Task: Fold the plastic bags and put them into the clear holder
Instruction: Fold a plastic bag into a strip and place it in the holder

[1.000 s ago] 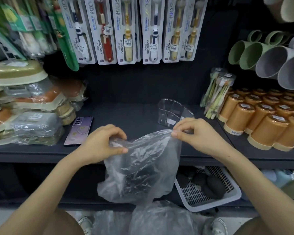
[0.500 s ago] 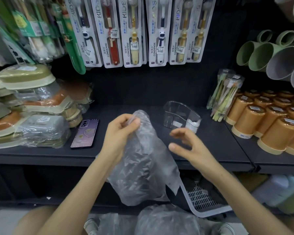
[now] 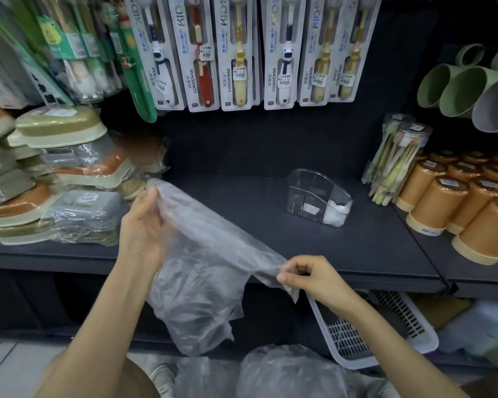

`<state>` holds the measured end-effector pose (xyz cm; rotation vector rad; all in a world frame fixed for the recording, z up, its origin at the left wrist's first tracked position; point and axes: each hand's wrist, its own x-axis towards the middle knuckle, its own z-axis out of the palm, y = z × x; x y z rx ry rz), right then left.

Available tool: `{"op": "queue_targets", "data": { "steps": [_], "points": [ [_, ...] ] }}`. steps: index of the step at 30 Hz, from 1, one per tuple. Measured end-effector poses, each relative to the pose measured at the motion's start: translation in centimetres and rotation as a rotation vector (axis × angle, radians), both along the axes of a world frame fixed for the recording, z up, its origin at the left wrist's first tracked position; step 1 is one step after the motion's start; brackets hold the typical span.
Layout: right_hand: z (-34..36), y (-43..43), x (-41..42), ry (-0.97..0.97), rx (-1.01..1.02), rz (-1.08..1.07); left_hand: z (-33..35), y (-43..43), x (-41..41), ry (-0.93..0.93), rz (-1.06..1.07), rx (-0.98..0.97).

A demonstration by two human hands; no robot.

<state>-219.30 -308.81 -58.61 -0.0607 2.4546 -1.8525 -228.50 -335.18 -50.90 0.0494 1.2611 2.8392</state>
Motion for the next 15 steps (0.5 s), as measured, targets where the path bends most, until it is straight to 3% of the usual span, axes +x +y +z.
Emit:
{"op": "queue_targets", "data": {
  "steps": [7,10,15],
  "points": [
    [2.6,3.3,-3.5,-0.039,0.052,-0.057,-2.5,-2.2,-3.9,-0.184,0.147,-0.441],
    [2.2,4.5,-6.4,-0.067,0.278,-0.156,-3.6,-0.8,-5.1,-0.085,0.253,-0.763],
    [1.1,6.5,-10.6,0.047,0.646,-0.367,-5.6,1.9,-9.1,0.037,0.285,-1.043]
  ]
}}
